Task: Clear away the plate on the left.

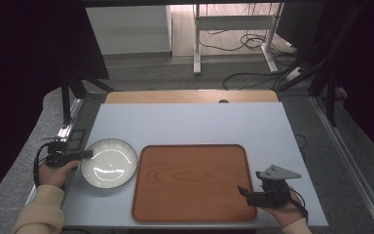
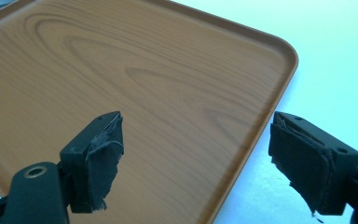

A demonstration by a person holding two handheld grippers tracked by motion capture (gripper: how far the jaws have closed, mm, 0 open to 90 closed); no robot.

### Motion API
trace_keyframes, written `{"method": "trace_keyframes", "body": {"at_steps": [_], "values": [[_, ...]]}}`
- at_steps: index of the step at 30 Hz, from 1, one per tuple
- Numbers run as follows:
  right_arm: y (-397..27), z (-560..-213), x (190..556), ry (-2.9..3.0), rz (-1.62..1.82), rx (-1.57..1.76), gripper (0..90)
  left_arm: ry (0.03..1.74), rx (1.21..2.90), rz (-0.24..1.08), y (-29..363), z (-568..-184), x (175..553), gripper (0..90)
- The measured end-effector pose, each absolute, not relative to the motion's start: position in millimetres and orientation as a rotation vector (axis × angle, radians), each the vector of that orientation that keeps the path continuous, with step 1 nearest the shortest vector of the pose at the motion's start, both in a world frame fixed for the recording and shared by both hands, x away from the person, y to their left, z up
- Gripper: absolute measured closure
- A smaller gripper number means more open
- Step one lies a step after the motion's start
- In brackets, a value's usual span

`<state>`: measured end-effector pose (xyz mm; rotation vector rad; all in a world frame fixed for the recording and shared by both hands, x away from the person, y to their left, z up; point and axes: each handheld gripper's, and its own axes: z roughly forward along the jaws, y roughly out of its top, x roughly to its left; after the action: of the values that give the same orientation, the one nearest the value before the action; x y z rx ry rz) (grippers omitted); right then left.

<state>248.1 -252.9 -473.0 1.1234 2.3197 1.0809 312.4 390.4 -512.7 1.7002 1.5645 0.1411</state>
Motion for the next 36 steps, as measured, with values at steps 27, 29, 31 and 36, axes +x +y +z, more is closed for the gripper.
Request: {"method": "trace_keyframes", "body": {"at_steps": [27, 29, 31, 36], "values": [[-253.5, -472.8, 248.2, 2.313, 1.081, 1.126, 18.3, 1.528, 1.507, 0.204, 405.6, -505.3, 296.0, 83.7], [-253.6, -472.9, 248.4, 2.314, 1.082, 1.126, 18.3, 1.521, 1.499, 0.209, 405.6, -503.1, 295.2, 83.6], [-253.6, -473.0, 248.6, 2.315, 1.082, 1.127, 18.3, 1.516, 1.500, 0.215, 405.2, -501.9, 294.9, 83.6], [-253.5, -473.3, 248.1, 2.317, 1.081, 1.127, 18.3, 1.496, 1.495, 0.225, 401.5, -496.3, 292.6, 83.5]]}}
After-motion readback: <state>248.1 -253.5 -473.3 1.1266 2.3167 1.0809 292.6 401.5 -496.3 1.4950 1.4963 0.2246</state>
